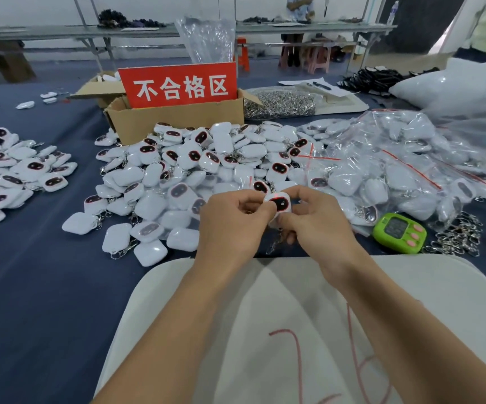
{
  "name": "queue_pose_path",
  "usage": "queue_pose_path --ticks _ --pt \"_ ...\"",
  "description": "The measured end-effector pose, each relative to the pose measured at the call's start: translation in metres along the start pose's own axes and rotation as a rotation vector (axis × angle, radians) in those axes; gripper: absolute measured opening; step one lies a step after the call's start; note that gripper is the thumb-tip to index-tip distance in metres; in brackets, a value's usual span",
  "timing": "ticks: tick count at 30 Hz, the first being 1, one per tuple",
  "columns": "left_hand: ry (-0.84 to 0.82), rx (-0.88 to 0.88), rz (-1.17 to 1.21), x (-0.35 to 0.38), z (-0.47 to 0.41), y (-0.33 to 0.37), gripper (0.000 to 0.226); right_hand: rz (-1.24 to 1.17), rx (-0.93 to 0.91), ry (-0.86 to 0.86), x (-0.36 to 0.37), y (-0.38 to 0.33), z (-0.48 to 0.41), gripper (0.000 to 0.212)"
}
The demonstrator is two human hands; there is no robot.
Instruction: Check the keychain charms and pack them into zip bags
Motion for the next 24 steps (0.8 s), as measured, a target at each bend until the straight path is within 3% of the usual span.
queue_pose_path --ticks 6,9,14,21,24 --pt "0.083 0.088 -0.208 0.004 0.006 0.004 0.035 0.268 -0.156 0.131 -0.002 -0.002 0.004 0.018" --pt "0.128 0.114 -0.298 0.002 0.007 0.004 0.027 0.337 -0.198 0.181 -0.007 -0.004 0.005 0.028" --pt "0.217 0.146 -0.648 0.004 0.010 0.006 0.007 0.328 -0.274 0.260 -0.009 -0.011 0.007 0.038" --pt "0.204 0.144 -0.517 0.002 0.008 0.002 0.012 0.336 -0.323 0.276 -0.007 -0.012 0.008 0.035" --pt "0.122 0.239 -0.343 -0.001 0.008 0.003 0.049 0.260 -0.299 0.244 -0.005 -0.015 0.005 0.035"
Point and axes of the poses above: each hand's wrist, its own z-axis away from the middle knuckle, its own x-axis out of the palm, y = z × x, the point moved 3 cm from there along -z, towards the middle knuckle, and after that the axes turned 8 degrees about -y, right-handed, at the moved point
